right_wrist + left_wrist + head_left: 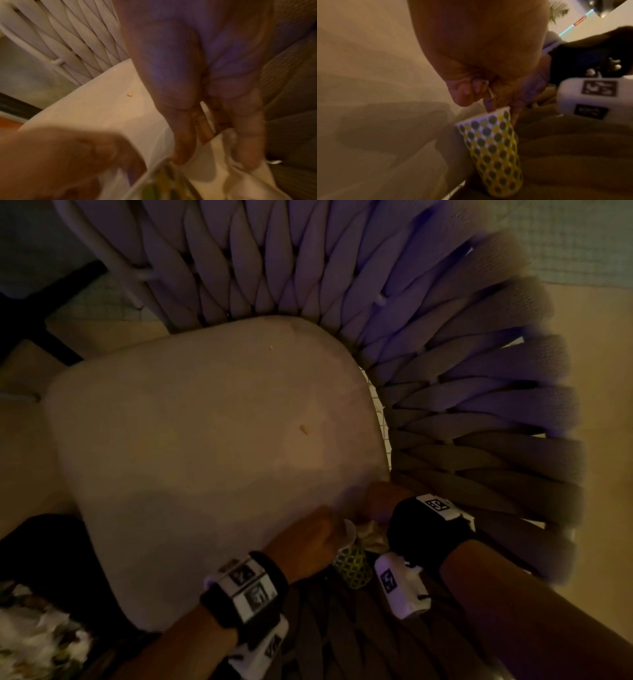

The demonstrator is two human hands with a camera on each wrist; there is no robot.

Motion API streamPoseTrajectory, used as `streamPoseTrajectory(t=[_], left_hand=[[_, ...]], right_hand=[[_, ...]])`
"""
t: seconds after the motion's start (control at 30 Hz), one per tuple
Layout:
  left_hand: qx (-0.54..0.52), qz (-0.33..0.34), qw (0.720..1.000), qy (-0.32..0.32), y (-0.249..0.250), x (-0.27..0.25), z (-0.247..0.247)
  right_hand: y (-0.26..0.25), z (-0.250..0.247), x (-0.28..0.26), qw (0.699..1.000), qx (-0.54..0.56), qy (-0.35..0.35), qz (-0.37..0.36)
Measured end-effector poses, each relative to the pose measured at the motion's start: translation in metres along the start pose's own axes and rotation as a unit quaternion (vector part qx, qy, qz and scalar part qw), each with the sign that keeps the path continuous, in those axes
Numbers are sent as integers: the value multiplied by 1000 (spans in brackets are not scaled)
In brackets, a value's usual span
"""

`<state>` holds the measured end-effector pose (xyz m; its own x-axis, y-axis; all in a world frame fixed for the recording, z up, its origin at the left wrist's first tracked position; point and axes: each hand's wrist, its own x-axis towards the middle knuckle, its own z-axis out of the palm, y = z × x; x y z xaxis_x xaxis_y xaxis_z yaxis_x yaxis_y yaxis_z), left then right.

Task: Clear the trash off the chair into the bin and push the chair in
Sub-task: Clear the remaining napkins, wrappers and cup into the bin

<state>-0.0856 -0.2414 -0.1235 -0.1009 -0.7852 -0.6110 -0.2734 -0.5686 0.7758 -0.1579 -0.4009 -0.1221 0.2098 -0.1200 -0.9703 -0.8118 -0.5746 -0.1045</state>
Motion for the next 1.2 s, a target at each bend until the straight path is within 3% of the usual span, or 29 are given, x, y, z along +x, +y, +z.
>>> streamPoseTrajectory(t=[0.07,0.2,0.27,0.47,0.53,0.67,0.9,1.03,1.2], left_hand=[[25,-35,999,-29,-5,0,17],[-24,-16,999,-26,-22,-3,25],[-1,-24,1000,-7,-27,-9,15],[-152,-11,985,82,-60,-49,-28],[-173,-13,978,119,-68,-67,-42],[-222,-27,960,171,-85,-91,-61],[-245,-39,944,220,-100,-103,-67],[-274,-38,931,240,-104,-108,-67],[-303,-75,900,306,-115,-132,-71]], right_hand=[[1,2,2,998,-29,-47,12],[-3,-8,-13,995,-98,-14,7],[-10,-21,-15,997,-70,15,-27],[-59,-58,-2,985,44,124,-116],[-76,-60,6,976,87,175,-94],[-99,-56,19,963,122,240,17],[-123,-50,24,976,-2,215,21],[-133,-61,24,977,26,213,8],[-175,-71,19,971,50,225,-61]])
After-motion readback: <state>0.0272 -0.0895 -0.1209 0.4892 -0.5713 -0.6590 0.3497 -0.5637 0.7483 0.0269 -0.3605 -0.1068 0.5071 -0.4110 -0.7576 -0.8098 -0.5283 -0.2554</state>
